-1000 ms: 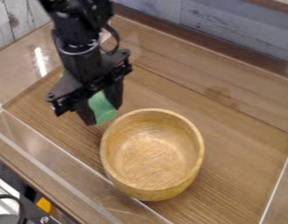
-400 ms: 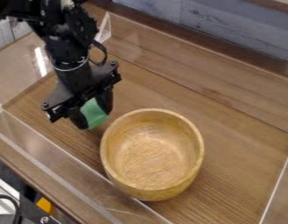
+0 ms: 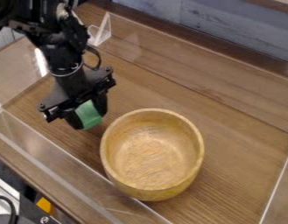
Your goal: Remove the green block from inside the brown bowl and put it on the table
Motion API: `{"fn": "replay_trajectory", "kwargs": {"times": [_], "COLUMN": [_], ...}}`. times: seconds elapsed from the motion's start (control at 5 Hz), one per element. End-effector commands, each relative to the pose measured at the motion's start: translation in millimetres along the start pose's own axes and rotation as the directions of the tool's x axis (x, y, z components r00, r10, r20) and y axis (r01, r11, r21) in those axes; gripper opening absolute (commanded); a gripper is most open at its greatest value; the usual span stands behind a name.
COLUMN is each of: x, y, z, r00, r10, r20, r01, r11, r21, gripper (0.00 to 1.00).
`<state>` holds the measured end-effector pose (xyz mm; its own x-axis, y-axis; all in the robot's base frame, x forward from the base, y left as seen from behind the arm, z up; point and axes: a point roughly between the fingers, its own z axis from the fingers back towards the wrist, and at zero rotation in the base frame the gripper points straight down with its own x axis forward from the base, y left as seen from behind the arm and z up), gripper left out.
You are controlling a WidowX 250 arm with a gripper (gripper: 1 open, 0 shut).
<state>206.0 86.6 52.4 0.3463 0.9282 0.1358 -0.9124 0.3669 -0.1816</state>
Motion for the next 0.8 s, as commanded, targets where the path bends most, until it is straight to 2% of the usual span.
{"fn": "replay_trajectory", "kwargs": {"times": [0.0, 0.2, 0.4, 0.6], "x": [1.0, -6.2, -8.1, -18.4], "y": [-6.6, -7.9, -7.1, -7.1], "z": [1.5, -3.1, 1.6, -7.4], "r00": [0.998, 0.996, 0.997, 0.996], "r10": [0.041, 0.078, 0.053, 0.066], "r20": [0.042, 0.054, 0.052, 0.062], "r01": [-0.04, -0.077, -0.053, -0.066], "r11": [0.999, 0.997, 0.999, 0.998], "r21": [-0.017, -0.01, -0.012, -0.002], "gripper": [0.0, 0.0, 0.0, 1.0]}}
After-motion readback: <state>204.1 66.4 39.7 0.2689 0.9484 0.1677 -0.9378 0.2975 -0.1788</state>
